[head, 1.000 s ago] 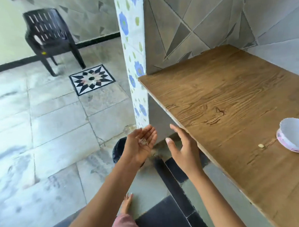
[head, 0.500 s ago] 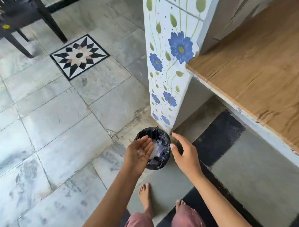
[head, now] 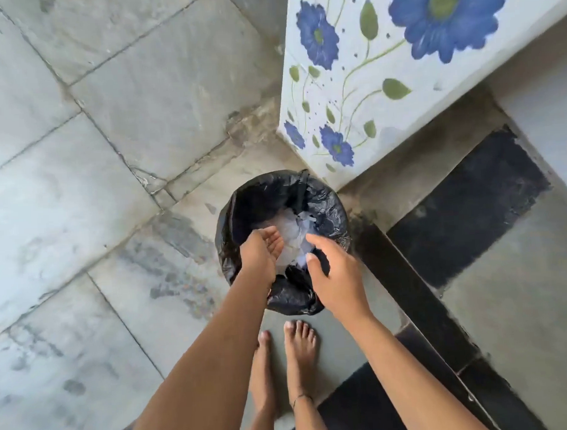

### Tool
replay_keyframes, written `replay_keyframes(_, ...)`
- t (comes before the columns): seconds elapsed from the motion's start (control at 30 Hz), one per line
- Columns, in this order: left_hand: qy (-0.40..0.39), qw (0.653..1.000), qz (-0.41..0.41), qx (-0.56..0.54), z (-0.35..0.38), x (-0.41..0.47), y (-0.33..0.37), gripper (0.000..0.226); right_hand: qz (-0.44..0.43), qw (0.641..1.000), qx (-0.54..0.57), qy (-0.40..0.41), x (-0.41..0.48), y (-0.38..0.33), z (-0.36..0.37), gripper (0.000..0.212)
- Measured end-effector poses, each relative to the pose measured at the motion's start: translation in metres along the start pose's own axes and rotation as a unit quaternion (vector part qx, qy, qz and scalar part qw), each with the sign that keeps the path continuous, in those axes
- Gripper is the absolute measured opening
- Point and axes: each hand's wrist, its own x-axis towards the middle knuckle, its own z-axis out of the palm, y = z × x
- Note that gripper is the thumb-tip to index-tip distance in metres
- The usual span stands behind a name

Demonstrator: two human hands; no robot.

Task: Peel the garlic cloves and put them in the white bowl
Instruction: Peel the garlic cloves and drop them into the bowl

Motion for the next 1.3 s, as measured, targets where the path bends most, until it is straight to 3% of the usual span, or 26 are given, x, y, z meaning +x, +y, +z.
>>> replay_keyframes(0.1,-0.033,0.997,-0.017,0.067,-0.001,0.041,-0.011,0.028,0.006,1.0,0.0,-0.013,0.019,0.027,0.022,0.034)
replay_keyframes(0.3,-0.056,0.998,-0.021,0.005,-0.016,0.054,-0.016,0.051,0.039,0.995,0.097,-0.006,0.028,0.026,0.045,0.041)
replay_keyframes(0.37,-0.098,0.994,-0.033,-0.048,-0.015,0.043,-0.011,0.053,0.043,0.977,0.201,-0.056,0.026,0.009,0.053,0.047)
replay_keyframes(0.43,-0.135,0.986,-0.045,-0.083,-0.013,0.026,-0.008,0.054,0.014,0.962,0.231,-0.144,0.023,-0.005,0.067,0.053)
replay_keyframes(0.53,-0.141,0.984,-0.032,-0.103,-0.013,0.008,0.008,0.054,0.026,0.968,0.06,-0.244,0.03,0.007,0.077,0.063)
replay_keyframes(0.6,-0.135,0.986,-0.014,-0.098,-0.02,0.022,0.016,0.052,0.1,0.967,-0.093,-0.216,0.045,0.018,0.072,0.059)
replay_keyframes(0.63,-0.106,0.993,-0.031,-0.049,-0.024,0.042,0.011,0.05,0.106,0.972,-0.124,-0.17,0.05,0.017,0.069,0.061)
replay_keyframes(0.7,-0.069,0.994,-0.076,0.035,-0.055,0.075,-0.042,0.042,0.022,0.996,-0.047,-0.072,0.054,0.005,0.071,0.065)
replay_keyframes(0.73,-0.004,0.981,-0.057,0.186,-0.085,0.096,-0.097,0.034,-0.031,0.997,0.012,-0.075,0.052,-0.003,0.076,0.062)
replay_keyframes(0.77,0.085,0.94,0.01,0.329,-0.118,0.124,-0.157,0.026,-0.06,0.991,0.062,-0.107,0.048,-0.005,0.084,0.058)
replay_keyframes(0.83,0.178,0.906,0.068,0.378,-0.165,0.16,-0.242,0.01,-0.012,0.976,0.101,-0.19,0.042,0.004,0.095,0.055)
replay_keyframes(0.93,0.178,0.899,0.038,0.398,-0.182,0.164,-0.231,0.011,0.065,0.964,-0.102,-0.239,0.049,0.026,0.089,0.052)
replay_keyframes(1.0,0.148,0.878,0.068,0.45,-0.207,0.166,-0.251,0.021,0.049,0.965,-0.167,-0.197,0.047,0.023,0.073,0.053)
replay_keyframes(1.07,0.121,0.902,0.033,0.413,-0.173,0.138,-0.201,0.023,0.039,0.983,-0.133,-0.121,0.036,0.008,0.049,0.053)
replay_keyframes(1.13,0.056,0.939,0.048,0.335,-0.107,0.067,-0.089,0.019,0.043,0.993,-0.099,-0.054,0.02,-0.012,0.022,0.053)
replay_keyframes(1.17,0.031,0.908,0.137,0.394,-0.066,0.008,-0.044,0.023,0.042,0.994,-0.095,-0.036,0.01,-0.026,0.003,0.053)
replay_keyframes(1.23,-0.058,0.925,0.19,0.323,-0.025,-0.094,0.029,0.03,0.029,0.995,-0.098,-0.009,-0.011,-0.058,-0.039,0.053)
replay_keyframes(1.3,-0.079,0.877,0.266,0.393,-0.001,-0.17,0.059,0.034,0.008,0.995,-0.101,0.019,-0.035,-0.093,-0.08,0.054)
